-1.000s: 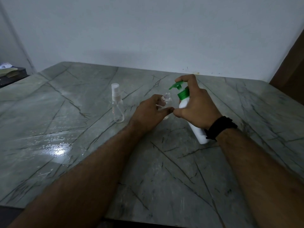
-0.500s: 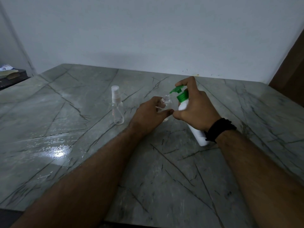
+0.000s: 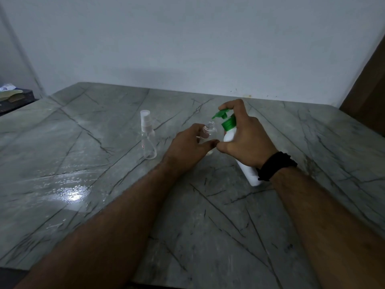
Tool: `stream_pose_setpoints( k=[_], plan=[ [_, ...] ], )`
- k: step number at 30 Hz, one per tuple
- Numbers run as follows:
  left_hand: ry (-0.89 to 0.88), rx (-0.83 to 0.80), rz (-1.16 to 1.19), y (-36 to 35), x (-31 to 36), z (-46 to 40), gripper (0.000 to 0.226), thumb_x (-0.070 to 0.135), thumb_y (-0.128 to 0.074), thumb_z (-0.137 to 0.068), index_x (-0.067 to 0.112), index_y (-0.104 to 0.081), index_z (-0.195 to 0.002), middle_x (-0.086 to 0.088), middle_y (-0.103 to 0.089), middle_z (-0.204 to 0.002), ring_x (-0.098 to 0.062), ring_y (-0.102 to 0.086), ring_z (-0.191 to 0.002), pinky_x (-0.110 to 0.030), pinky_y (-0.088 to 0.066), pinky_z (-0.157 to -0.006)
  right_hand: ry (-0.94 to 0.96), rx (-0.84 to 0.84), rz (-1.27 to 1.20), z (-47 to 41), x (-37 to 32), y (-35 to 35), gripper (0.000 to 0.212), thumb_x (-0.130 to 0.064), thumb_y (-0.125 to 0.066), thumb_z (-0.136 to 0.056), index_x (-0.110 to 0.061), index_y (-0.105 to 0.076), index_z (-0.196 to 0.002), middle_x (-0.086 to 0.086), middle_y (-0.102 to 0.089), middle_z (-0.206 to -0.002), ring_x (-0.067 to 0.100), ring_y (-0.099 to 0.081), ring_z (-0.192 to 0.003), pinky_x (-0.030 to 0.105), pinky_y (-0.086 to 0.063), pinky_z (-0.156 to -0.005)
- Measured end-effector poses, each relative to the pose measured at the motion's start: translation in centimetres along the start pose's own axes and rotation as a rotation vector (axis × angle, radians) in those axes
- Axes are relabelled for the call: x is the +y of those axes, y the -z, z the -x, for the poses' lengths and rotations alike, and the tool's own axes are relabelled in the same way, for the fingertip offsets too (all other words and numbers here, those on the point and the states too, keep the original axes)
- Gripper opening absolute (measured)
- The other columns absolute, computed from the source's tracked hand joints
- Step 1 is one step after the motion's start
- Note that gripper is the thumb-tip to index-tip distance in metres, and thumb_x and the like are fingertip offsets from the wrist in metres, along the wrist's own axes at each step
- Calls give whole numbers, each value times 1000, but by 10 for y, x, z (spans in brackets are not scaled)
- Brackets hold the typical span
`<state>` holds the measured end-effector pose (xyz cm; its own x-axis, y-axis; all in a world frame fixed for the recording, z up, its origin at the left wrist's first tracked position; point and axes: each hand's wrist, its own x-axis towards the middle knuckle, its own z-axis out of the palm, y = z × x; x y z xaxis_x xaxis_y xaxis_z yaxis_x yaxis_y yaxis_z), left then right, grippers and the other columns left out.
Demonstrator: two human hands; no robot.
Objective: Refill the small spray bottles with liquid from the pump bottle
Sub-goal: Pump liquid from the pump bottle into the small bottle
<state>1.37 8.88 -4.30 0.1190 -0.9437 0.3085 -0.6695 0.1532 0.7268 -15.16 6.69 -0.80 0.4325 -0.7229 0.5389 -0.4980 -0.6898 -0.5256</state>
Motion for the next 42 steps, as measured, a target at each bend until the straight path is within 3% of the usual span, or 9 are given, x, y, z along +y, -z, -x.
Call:
stream_pose_setpoints(
  k=[3, 8, 14, 18, 23, 29, 34, 42],
  plan=[
    [-1, 6, 2, 0, 0, 1, 59, 49, -68, -83, 20, -52, -132, 2, -62, -126, -13, -60, -107, -24, -47, -86, 2, 2, -7, 0, -1, 1, 76, -18, -81, -64, -28, -41, -128, 1, -65, -90, 18, -63, -71, 35, -54, -63],
    [3, -6, -4, -1, 1, 0, 57, 49, -67, -84, 20, -51, -132, 2, -62, -127, -14, -60, -108, -25, -47, -86, -4, -20, -14, -2, 1, 0, 73, -16, -83, -64, -26, -41, -122, -2, -64, -96, 14, -63, -74, 24, -47, -62],
    [-5, 5, -21, -2, -2, -1, 60, 50, -67, -84, 21, -50, -133, 1, -62, -127, -12, -60, -107, -21, -43, -81, 4, -5, -6, 0, 0, 0, 77, -18, -81, -64, -29, -40, -127, 4, -67, -92, 19, -65, -72, 39, -56, -65],
    [-5, -1, -15, -2, -4, -3, 59, 51, -67, -83, 21, -51, -131, 3, -63, -125, -8, -58, -101, -19, -42, -79, -9, -15, -29, -2, 2, 0, 74, -17, -83, -63, -27, -41, -122, -2, -65, -96, 13, -64, -74, 28, -51, -62],
    [-6, 5, -30, -3, -5, -3, 61, 53, -67, -82, 21, -51, -132, 3, -62, -126, -11, -60, -105, -22, -46, -83, -1, 5, -9, 1, 1, 1, 77, -16, -83, -64, -27, -41, -127, 2, -66, -93, 16, -65, -71, 35, -56, -64],
    [-1, -3, -35, -4, -5, -4, 61, 52, -66, -83, 21, -50, -132, 2, -61, -128, -12, -60, -107, -21, -44, -80, -7, -7, -28, -1, 1, 1, 74, -15, -85, -63, -26, -41, -121, -1, -64, -98, 12, -64, -75, 24, -49, -63],
    [-4, 3, -42, -3, -3, -3, 61, 51, -66, -84, 20, -50, -133, 1, -61, -129, -15, -60, -109, -23, -45, -83, 0, 10, -6, 1, 1, 1, 77, -15, -84, -64, -25, -41, -128, 4, -66, -96, 19, -65, -74, 35, -57, -67],
    [3, -5, -31, -3, -2, -4, 61, 50, -66, -84, 19, -50, -133, 0, -61, -129, -15, -60, -109, -28, -49, -88, -22, -8, -32, 0, 0, 2, 74, -15, -84, -64, -24, -42, -123, 3, -64, -103, 20, -66, -80, 41, -58, -72]
  ],
)
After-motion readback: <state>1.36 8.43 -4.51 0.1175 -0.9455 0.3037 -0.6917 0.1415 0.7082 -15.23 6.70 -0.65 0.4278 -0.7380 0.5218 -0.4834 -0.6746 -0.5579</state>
